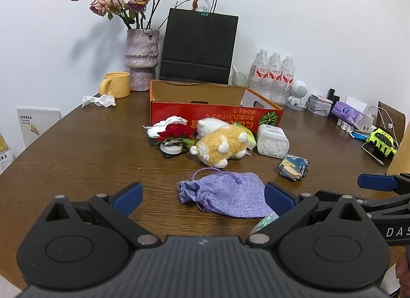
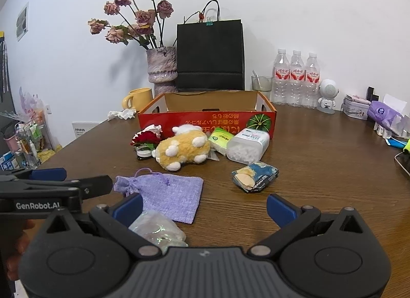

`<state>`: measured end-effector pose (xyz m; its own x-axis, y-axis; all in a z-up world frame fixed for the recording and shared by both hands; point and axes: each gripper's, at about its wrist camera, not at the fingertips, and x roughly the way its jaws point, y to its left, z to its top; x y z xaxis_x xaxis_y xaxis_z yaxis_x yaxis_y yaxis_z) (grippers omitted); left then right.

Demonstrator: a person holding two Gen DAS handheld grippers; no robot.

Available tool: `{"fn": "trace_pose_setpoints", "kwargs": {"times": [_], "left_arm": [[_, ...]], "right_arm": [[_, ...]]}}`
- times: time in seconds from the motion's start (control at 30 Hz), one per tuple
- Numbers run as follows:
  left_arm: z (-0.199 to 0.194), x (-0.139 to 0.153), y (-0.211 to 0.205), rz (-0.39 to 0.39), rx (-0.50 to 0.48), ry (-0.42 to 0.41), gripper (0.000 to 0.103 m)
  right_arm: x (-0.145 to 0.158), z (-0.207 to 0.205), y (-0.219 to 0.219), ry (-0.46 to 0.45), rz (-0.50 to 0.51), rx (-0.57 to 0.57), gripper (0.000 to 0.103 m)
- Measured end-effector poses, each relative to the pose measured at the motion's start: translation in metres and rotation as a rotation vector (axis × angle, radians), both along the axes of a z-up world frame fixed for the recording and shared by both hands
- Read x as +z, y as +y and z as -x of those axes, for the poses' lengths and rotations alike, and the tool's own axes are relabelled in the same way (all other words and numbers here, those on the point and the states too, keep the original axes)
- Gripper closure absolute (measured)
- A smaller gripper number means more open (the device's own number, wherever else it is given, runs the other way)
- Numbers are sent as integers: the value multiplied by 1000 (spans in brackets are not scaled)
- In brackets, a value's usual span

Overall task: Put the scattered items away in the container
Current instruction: 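Move both tools toward the purple pouch and clear plastic bag, then grasp the purple pouch with the left tool while the right tool grasps the clear plastic bag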

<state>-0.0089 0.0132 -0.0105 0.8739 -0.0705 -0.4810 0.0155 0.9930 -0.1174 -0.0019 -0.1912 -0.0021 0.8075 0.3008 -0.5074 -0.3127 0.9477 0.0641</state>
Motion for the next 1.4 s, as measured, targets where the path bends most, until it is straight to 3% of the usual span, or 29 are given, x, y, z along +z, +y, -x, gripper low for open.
{"fn": "trace_pose_setpoints", "kwargs": {"times": [0.3, 0.53, 0.63, 0.73, 0.77, 0.97, 1.1, 1.2, 1.23, 1.27, 1.33, 1.4], "left_arm": [[3, -7, 12, 15, 31, 25, 0], [-4, -18, 18, 38, 44, 69, 0], [-13, -23, 16, 46, 37, 86, 0], [-24, -29, 11, 45, 37, 100, 0], [-29, -31, 9, 44, 39, 105, 0], [-61, -42, -5, 24, 66, 132, 0], [-80, -46, -11, 4, 98, 141, 0], [-93, -54, -11, 7, 106, 197, 1], [-93, -54, -12, -1, 104, 185, 9], [-93, -54, -13, -8, 95, 176, 27], [-93, -51, -13, 3, 72, 166, 48], [-93, -50, -10, 40, 55, 166, 58]], "right_arm": [[-8, 1, 8, 24, 6, 45, 0], [-33, -9, 23, 114, 5, 106, 2], [-46, -15, 30, 148, 8, 121, 12], [-54, -19, 29, 164, 2, 114, 32], [-55, -20, 27, 163, 1, 110, 44], [-54, -26, 5, 134, -39, 85, 57], [-52, -32, -9, 109, -50, 55, 59], [-51, -38, -14, 107, -60, 45, 59], [-51, -39, -16, 105, -64, 43, 59], [-51, -40, -17, 103, -67, 43, 59], [-50, -43, -19, 100, -73, 45, 59], [-50, -46, -20, 100, -78, 48, 59]]}}
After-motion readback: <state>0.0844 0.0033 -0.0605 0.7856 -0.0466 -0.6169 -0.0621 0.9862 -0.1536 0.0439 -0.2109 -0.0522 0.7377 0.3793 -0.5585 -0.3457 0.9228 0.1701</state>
